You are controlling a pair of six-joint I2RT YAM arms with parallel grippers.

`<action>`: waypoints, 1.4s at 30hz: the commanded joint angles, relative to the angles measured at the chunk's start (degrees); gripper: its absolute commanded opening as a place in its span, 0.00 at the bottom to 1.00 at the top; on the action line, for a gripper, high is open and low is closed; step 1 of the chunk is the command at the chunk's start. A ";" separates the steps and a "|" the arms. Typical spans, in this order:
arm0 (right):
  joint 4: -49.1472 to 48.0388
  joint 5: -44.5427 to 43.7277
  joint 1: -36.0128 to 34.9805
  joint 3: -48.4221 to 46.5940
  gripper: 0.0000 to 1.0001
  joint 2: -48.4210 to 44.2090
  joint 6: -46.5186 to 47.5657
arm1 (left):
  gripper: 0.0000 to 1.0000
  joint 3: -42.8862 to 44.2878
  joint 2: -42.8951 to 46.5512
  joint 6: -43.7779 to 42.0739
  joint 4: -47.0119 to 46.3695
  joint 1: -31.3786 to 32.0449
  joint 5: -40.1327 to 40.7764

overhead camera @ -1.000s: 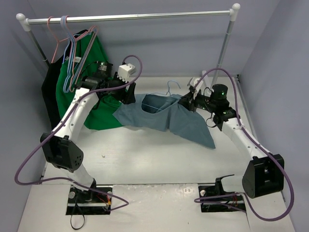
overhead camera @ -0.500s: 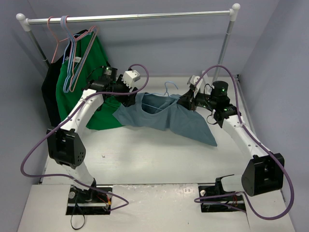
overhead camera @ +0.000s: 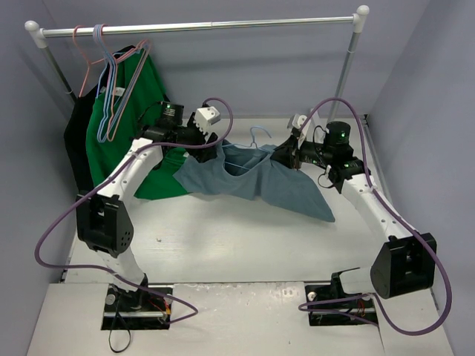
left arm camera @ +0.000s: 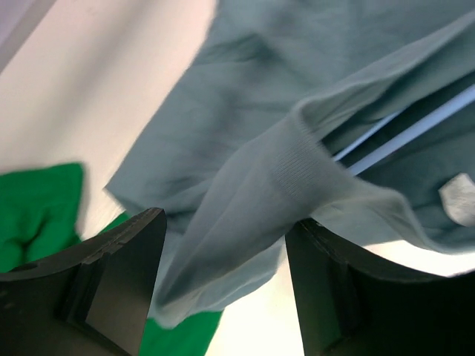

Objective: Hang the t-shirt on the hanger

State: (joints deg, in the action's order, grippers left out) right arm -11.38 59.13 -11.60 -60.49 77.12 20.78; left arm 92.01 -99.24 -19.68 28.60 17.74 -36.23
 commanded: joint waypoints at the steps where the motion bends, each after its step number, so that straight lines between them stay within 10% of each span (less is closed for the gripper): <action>1: -3.13 4.75 0.35 -4.20 0.00 0.04 0.14 | 0.65 0.89 1.16 -0.18 -3.29 0.72 -8.41; 6: -2.34 6.34 0.35 -4.72 0.00 0.31 0.14 | 0.61 0.98 1.33 -0.18 -2.41 0.90 -11.58; 18: -0.06 7.40 0.35 -5.69 0.00 1.19 1.02 | 0.06 -3.23 4.93 -0.53 -1.09 1.60 -13.60; 29: 2.94 -0.50 2.36 -4.47 0.07 -0.74 2.43 | 0.00 -8.68 12.05 7.46 -9.87 1.95 -11.07; 42: 3.90 -21.07 4.39 -3.40 0.49 -7.24 -1.08 | 0.00 -11.77 20.31 14.41 -17.62 2.04 -5.44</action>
State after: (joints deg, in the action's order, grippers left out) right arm -5.63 42.09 -7.20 -61.04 72.95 20.97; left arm 77.91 -81.97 -8.27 18.24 19.88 -42.65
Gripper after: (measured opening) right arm 0.485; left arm 0.097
